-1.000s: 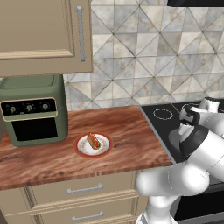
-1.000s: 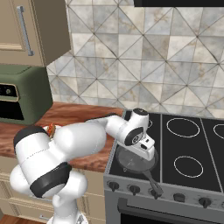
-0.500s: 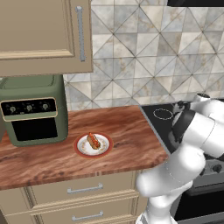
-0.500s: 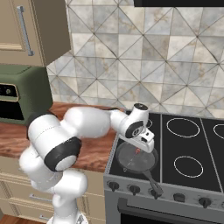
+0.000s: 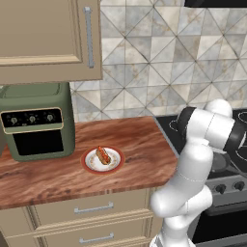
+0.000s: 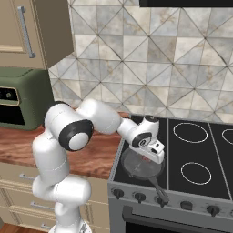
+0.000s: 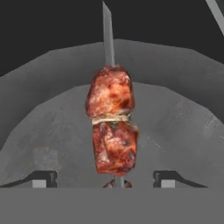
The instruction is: Place the cold items (squash and mushroom) from the fridge in one tupperware on the dining counter. Place the warm items (kebab skewer and hot dog) in the stove area in another tupperware.
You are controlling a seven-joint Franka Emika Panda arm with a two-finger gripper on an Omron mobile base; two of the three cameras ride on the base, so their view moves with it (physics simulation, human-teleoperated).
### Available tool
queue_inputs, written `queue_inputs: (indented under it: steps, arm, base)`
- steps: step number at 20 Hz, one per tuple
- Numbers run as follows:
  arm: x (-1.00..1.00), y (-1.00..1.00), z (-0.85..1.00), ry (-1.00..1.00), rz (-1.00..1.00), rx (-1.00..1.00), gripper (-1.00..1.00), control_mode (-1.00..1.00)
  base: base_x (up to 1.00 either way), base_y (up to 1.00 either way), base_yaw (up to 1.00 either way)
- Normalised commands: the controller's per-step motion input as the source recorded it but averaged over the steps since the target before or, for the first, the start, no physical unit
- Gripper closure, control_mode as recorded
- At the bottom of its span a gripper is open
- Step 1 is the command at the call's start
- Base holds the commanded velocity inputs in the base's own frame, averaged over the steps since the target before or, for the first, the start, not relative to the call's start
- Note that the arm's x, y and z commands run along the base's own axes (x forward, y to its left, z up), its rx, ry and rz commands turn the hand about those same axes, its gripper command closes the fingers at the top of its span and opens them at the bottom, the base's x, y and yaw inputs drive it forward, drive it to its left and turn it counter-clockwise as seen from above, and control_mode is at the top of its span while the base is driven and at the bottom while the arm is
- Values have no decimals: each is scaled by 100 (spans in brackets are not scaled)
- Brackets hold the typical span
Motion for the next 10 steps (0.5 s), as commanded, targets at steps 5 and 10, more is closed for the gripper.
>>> queue_inputs:
  steps: [5,10]
  arm:
    - [30,-12,-30,0,0,0,100,-100]
    - [0,0,-51,0,-4,0,100,-100]
  base:
    - [0,0,0]
    - [0,0,0]
